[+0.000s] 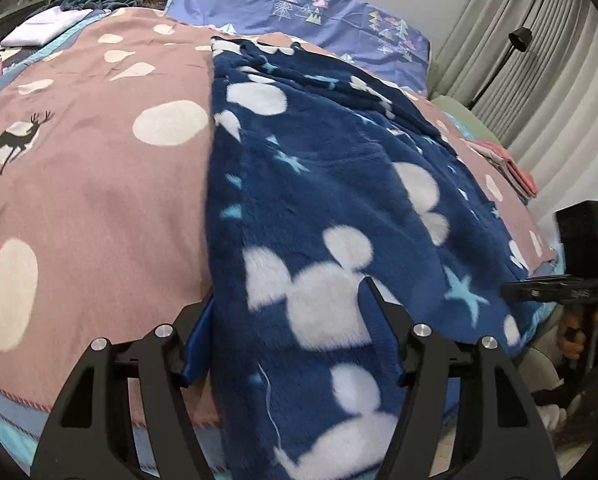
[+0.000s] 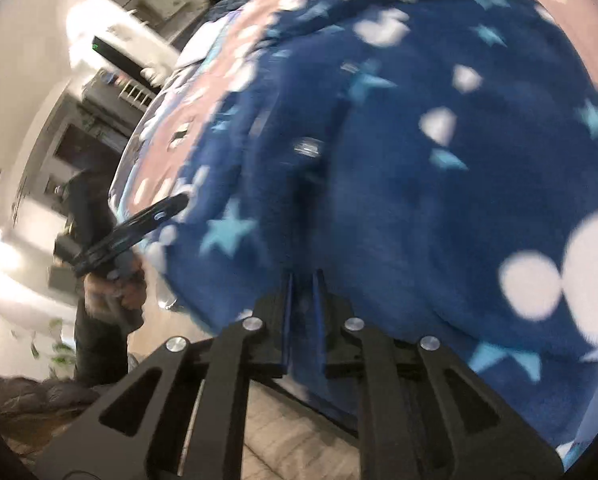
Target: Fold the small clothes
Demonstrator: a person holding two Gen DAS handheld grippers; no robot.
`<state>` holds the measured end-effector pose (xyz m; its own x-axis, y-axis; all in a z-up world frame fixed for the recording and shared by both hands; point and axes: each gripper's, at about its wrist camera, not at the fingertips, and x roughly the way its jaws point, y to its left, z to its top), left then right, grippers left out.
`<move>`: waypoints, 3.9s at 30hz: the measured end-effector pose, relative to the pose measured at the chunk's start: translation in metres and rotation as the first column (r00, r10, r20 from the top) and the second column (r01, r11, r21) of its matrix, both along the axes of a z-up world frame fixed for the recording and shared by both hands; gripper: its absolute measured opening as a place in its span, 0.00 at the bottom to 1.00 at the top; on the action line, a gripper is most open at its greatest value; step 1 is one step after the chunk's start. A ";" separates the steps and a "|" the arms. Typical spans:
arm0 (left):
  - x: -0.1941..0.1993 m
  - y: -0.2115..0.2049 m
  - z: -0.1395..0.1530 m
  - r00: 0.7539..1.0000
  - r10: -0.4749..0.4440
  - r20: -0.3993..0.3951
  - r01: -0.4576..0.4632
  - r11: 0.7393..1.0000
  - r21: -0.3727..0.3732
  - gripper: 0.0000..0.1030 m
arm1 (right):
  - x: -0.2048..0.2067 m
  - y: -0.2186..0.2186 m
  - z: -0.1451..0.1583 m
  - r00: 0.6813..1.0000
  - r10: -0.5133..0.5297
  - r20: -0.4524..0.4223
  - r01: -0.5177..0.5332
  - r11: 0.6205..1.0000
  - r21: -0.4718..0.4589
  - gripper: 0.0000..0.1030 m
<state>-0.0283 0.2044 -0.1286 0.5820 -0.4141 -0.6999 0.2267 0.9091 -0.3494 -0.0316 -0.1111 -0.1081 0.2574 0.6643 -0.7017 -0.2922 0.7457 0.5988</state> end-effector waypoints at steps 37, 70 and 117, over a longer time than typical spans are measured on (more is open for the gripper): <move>-0.019 -0.009 0.134 0.937 -0.045 0.347 0.128 0.967 -0.220 0.13 | -0.003 -0.096 0.107 0.904 -0.274 0.330 0.140 0.916 0.377 0.11; 0.058 -0.033 0.149 0.914 0.068 0.400 -0.032 0.995 -0.096 0.18 | 0.073 -0.118 0.123 0.759 -0.409 0.506 0.270 0.906 0.326 0.13; 0.157 -0.085 0.040 0.963 -0.106 0.247 -0.037 0.858 0.513 0.38 | 0.225 -0.080 0.030 0.810 -0.059 0.584 0.372 0.821 -0.433 0.76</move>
<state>0.1284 0.1192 -0.0887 0.7622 -0.0650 -0.6441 0.2779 0.9314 0.2350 0.1930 -0.1911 -0.0782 0.7738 0.1316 -0.6196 -0.2310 0.9695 -0.0825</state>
